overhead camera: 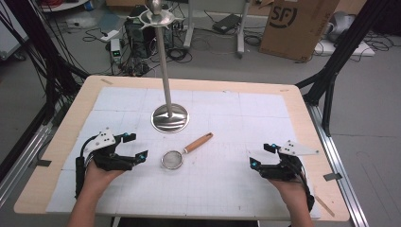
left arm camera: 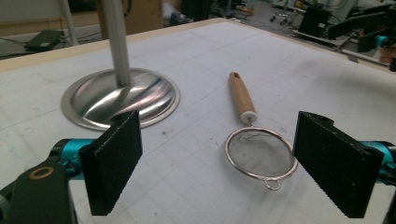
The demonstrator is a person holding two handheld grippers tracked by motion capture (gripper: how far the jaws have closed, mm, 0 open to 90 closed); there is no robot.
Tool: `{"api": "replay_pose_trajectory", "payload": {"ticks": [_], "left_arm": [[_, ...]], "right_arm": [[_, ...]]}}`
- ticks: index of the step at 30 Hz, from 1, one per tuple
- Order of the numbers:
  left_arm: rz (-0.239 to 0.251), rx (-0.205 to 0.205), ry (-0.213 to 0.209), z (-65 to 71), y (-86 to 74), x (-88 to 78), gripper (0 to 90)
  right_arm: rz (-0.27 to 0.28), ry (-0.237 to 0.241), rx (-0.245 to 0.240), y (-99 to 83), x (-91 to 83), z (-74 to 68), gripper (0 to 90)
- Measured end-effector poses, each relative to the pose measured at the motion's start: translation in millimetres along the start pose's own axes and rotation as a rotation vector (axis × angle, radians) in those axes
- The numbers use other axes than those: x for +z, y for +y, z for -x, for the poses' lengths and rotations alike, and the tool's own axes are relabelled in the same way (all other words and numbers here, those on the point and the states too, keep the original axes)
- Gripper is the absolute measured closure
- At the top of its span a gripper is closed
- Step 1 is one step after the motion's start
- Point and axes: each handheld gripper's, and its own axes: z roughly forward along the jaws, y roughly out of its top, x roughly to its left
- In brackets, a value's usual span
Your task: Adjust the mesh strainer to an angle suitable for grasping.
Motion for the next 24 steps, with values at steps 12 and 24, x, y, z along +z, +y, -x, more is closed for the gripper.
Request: {"api": "replay_pose_trajectory", "payload": {"ticks": [12, 24], "left_arm": [[-0.080, 0.022, -0.022, 7.2, 26.2, 25.2, 17.0], [-0.155, 0.061, -0.027, 17.2, 45.0, 62.4, 17.3]], "right_arm": [[0.009, 0.000, 0.015, -0.1, -1.7, 0.0, 16.2], [0.002, 0.007, 0.017, -0.4, -0.7, 0.3, 16.2]]}}
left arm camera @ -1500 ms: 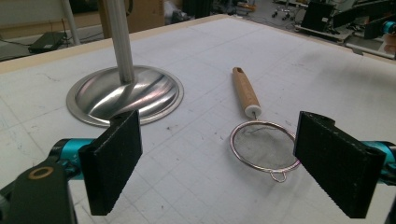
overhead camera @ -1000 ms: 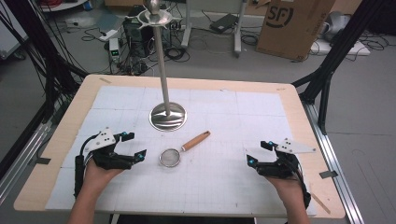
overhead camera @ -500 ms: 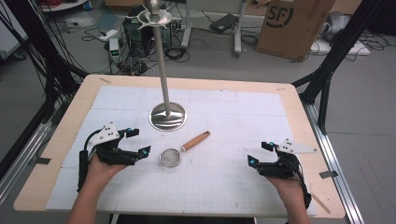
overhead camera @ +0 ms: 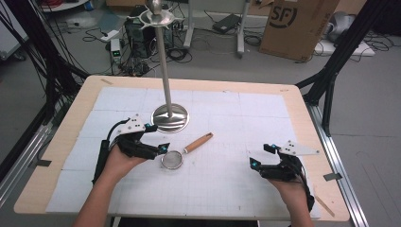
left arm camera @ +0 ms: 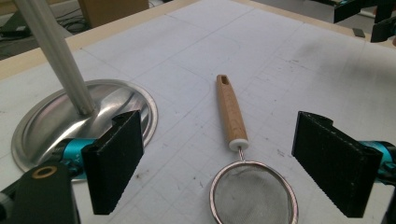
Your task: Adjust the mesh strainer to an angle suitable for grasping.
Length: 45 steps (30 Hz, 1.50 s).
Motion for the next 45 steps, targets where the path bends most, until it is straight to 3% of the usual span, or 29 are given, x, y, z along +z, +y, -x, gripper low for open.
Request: {"api": "replay_pose_trajectory", "payload": {"ticks": [15, 33, 45], "left_arm": [[-0.129, 0.028, -0.022, 9.0, 16.6, 48.0, 17.7], [-0.249, 0.058, -0.023, 15.2, 25.0, 81.0, 18.4], [-0.337, 0.098, -0.019, 19.9, 18.4, 101.5, 26.6]], "right_arm": [[-0.002, 0.005, 0.006, -1.3, 1.0, 0.4, 16.3], [-0.005, 0.004, 0.004, -1.2, 1.2, 0.6, 16.3], [-0.008, 0.008, 0.008, -1.4, 2.2, -0.5, 16.3]]}}
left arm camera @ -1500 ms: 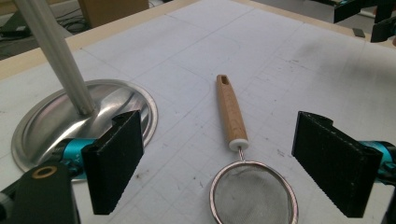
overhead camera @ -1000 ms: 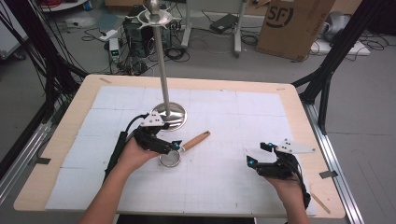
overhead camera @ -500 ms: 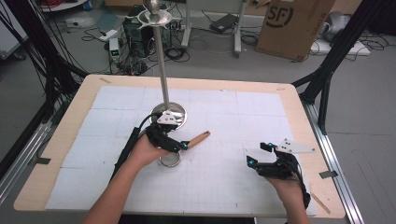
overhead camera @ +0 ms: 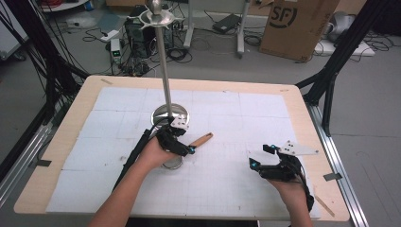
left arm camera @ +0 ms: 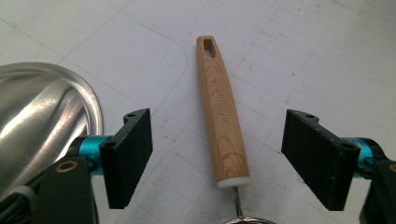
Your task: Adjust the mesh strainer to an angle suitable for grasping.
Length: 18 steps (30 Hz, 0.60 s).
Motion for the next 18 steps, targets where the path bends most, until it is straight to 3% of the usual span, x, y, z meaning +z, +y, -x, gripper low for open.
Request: {"api": "replay_pose_trajectory", "payload": {"ticks": [6, 10, 18], "left_arm": [[-0.040, -0.006, -0.008, -0.5, -2.5, 4.8, 39.5], [-0.078, 0.022, -0.021, 0.8, -3.8, 8.1, 46.0], [-0.128, 0.033, -0.043, 4.5, -5.7, 15.4, 53.4]], "right_arm": [[-0.008, -0.007, -0.003, 0.0, 0.3, -1.0, 16.3], [0.002, -0.014, -0.005, 0.6, -2.5, 0.4, 16.2], [0.001, -0.014, 0.004, 0.2, -3.4, 1.0, 16.3]]}}
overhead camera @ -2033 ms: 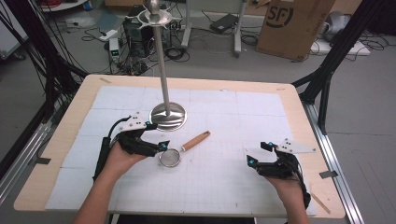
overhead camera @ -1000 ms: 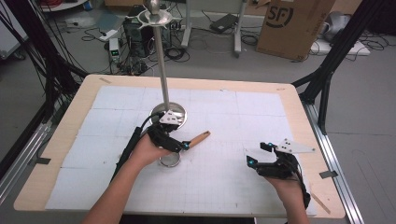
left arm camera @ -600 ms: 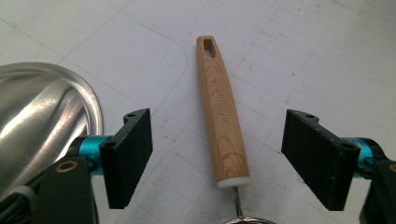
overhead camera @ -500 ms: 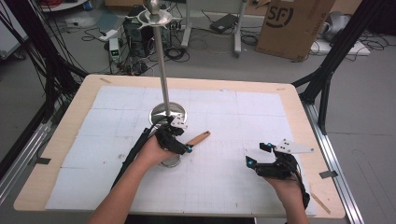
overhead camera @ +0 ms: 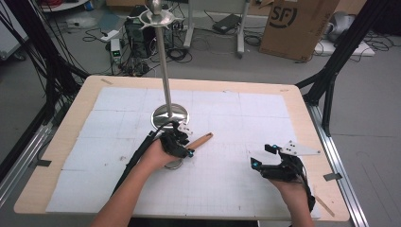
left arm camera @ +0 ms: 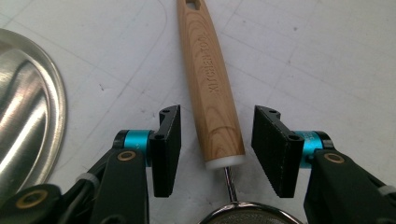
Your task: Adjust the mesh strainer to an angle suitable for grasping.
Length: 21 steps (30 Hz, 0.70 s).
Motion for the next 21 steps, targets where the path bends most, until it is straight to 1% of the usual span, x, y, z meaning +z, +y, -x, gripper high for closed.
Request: {"api": "replay_pose_trajectory", "payload": {"ticks": [1, 3, 5, 7, 9, 13, 14, 15, 21], "left_arm": [[-0.008, 0.002, 0.000, 0.3, -0.2, 0.4, 55.0], [-0.010, 0.001, -0.006, 0.0, -0.9, 1.4, 55.9], [-0.007, 0.001, -0.010, -0.1, -1.0, 1.2, 60.6], [-0.014, 0.008, -0.014, -0.2, -1.0, 0.4, 63.7], [-0.014, 0.006, -0.015, -0.3, -1.2, 0.4, 64.3], [-0.014, 0.017, -0.021, 0.0, -1.7, -0.4, 67.3], [-0.021, 0.028, -0.021, -0.3, -1.7, -1.1, 67.4], [-0.018, 0.025, -0.022, 0.2, -1.9, -1.0, 67.5], [-0.041, 0.047, -0.022, 1.3, -3.9, -5.0, 67.9]], "right_arm": [[-0.003, 0.000, -0.007, 0.0, 0.4, 0.2, 16.3], [-0.002, 0.000, -0.006, 0.0, 0.4, 0.1, 16.3], [-0.001, -0.002, -0.002, -0.3, 0.1, 0.4, 16.3], [-0.002, -0.004, -0.002, -0.8, -0.3, 1.2, 16.2], [-0.003, -0.006, -0.002, -0.9, -0.4, 1.5, 16.3], [-0.001, -0.004, -0.002, -0.8, -0.5, 1.0, 16.3], [-0.001, -0.003, -0.002, -0.8, -0.6, 0.8, 16.3], [-0.001, -0.003, -0.002, -0.8, -0.6, 0.9, 16.3], [-0.001, -0.003, -0.005, -1.1, -1.2, 1.5, 16.3]]}}
